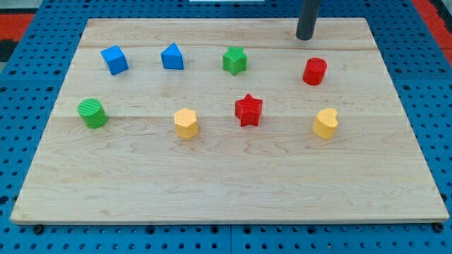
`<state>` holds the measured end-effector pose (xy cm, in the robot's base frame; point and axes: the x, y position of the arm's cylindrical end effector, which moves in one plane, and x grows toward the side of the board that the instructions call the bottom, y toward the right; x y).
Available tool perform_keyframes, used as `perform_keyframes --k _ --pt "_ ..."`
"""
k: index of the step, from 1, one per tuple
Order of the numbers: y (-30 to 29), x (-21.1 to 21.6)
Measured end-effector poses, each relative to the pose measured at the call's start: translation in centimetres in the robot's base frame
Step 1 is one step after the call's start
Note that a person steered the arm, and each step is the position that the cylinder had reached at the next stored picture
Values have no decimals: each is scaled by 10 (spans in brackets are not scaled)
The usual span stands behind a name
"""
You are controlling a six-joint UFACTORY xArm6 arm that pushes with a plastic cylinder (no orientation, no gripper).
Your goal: Place your hand in between the blue blocks
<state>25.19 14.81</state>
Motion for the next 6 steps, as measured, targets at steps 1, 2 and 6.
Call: perform_keyframes --k 1,2,6 --pt "-29 -13" --pt "-118 -34" --pt "-178 54"
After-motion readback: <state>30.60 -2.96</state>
